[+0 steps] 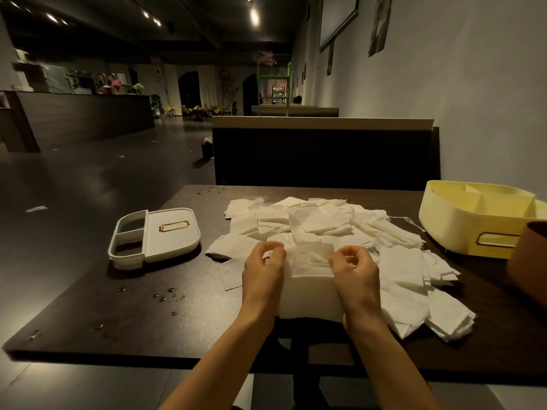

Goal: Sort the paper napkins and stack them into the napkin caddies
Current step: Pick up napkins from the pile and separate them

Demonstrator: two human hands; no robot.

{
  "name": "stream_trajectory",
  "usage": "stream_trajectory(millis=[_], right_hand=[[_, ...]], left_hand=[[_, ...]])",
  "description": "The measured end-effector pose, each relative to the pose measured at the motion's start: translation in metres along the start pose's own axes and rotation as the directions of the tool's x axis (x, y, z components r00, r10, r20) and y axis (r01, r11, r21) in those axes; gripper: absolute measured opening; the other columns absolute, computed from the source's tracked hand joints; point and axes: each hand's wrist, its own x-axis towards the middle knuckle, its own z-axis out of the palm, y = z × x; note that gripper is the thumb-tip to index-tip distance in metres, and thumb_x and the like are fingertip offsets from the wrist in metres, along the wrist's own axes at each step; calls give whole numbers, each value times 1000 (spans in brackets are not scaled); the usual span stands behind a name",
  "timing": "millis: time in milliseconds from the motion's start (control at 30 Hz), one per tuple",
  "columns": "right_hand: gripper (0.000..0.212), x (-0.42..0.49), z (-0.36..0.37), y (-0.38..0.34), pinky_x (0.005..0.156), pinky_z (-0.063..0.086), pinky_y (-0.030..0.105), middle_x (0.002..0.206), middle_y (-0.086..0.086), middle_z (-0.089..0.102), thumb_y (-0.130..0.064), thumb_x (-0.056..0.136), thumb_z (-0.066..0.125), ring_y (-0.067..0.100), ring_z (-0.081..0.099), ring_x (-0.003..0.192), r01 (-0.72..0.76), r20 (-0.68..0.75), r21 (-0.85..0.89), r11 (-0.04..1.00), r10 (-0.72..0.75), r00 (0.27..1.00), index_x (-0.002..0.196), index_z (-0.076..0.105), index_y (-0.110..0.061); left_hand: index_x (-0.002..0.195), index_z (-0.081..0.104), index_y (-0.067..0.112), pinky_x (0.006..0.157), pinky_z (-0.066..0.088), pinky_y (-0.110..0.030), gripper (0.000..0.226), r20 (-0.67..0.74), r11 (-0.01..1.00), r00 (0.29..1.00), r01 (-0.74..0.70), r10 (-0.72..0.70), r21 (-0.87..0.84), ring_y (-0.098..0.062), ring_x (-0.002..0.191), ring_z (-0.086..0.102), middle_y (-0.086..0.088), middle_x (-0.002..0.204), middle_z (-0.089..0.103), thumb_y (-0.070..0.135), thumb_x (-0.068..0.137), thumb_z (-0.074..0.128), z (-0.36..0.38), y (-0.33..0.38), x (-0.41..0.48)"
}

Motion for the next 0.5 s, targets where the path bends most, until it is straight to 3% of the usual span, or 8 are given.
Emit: stream_trajectory(millis=[133,267,333,433,500], right_hand=[[19,-2,4,-2,80,54,43,94,1,62,-41,87,58,21,60,89,44,-11,-6,999,-44,999,90,56,-22],[15,-2,2,-4,78,51,36,94,0,61,-31,88,60,17,56,86,79,-39,-83,993,-83,996,93,58,-17],[9,0,1,-3,80,53,38,98,2,62,-27,89,57,19,57,90,51,-38,-74,996,-54,998,92,58,-19],[18,0,5,-4,81,53,45,93,2,64,-39,87,56,21,60,89,42,-27,-46,998,-44,999,87,59,-21],[31,-2,7,-6,78,51,38,88,-2,61,-48,86,57,17,57,85,68,-27,-69,995,-70,997,89,59,-18]], left_hand=[[83,63,20,79,52,-40,26,8,997,998,-57,57,46,-19,87,62,-2,91,66,46,85,61,4,-3,-2],[85,61,25,79,56,-46,3,-31,997,999,-20,23,79,-24,89,62,-4,93,65,25,85,58,0,-4,3],[86,62,23,76,55,-43,8,-7,998,1000,-20,20,58,-25,90,62,-4,93,66,22,87,54,0,-4,2],[83,64,16,77,53,-44,29,14,997,998,-54,53,52,-26,88,63,-7,89,67,44,81,57,5,-3,-2],[81,63,17,79,53,-46,29,-8,996,998,-57,58,66,-26,89,62,-6,90,66,46,82,60,7,-4,-1]])
